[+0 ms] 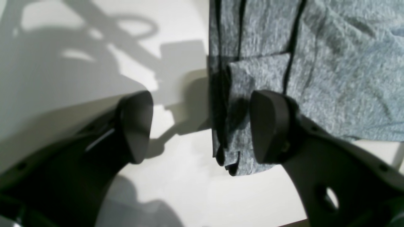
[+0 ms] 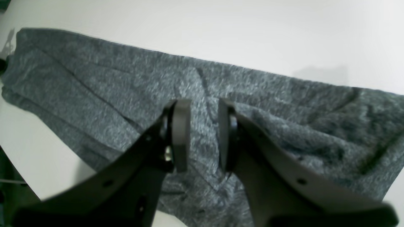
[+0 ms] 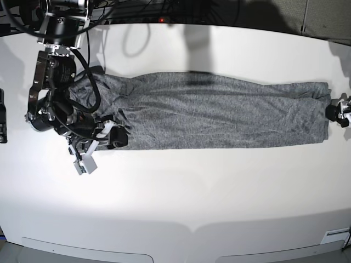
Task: Fold the T-shirt properly
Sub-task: 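Grasp the end of the folded strip with the left gripper, then fold the strip end with the left gripper toward the right gripper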
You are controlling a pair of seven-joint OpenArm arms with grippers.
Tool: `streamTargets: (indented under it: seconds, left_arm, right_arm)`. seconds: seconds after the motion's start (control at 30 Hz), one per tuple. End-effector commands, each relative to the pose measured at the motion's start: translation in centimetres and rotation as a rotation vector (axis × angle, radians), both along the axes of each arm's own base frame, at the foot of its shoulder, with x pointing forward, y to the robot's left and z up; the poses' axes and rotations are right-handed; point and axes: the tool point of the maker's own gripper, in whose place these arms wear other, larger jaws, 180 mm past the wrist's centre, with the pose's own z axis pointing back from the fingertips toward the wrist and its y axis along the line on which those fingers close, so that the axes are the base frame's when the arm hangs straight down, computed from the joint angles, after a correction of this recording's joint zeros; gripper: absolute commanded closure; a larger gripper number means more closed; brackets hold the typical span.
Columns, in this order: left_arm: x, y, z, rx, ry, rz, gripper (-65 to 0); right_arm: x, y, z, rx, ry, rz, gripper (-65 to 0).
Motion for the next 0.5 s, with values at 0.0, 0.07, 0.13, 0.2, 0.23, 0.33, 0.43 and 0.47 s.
streamTargets:
  seconds: [0.0, 0.07, 0.13, 0.2, 0.23, 0.33, 0.43, 0.47]
  left_arm:
    - [0.2, -0.3, 0.2, -0.007, 0.008, -0.008, -45.1]
    - [0.1, -2.2, -0.1, -0.072, 0.030, -0.016, -45.1]
    - [0.0, -4.3, -0.5, -0.139, 0.052, -0.031, -45.1]
    - [-0.2, -6.2, -1.0, -0.180, 0.076, -0.053, -45.1]
    - [-0.4, -6.9, -1.3, -0.192, 0.088, -0.065, -45.1]
    - [-1.1, -8.3, -2.2, -0.215, 0.111, -0.078, -45.1]
    - [-2.1, -8.5, -2.8, -0.216, 0.138, -0.083, -45.1]
    - [-2.4, -8.4, -2.9, -0.215, 0.155, -0.089, -45.1]
  right_arm:
    - [1.0, 0.0, 1.7, 0.015, -0.060, 0.004, -16.1]
    - [1.0, 0.0, 1.7, 0.014, -0.060, 0.004, -16.1]
    - [1.0, 0.0, 1.7, 0.013, -0.059, 0.004, -16.1]
    - [1.0, -0.1, 1.7, 0.011, -0.059, 0.004, -16.1]
    - [1.0, -0.1, 1.7, 0.011, -0.059, 0.004, -16.1]
    - [1.0, -0.1, 1.7, 0.011, -0.057, 0.004, -16.1]
    - [1.0, -0.1, 1.7, 0.009, -0.056, 0.004, -16.1]
    - [1.0, -0.2, 1.7, 0.007, -0.056, 0.004, -16.1]
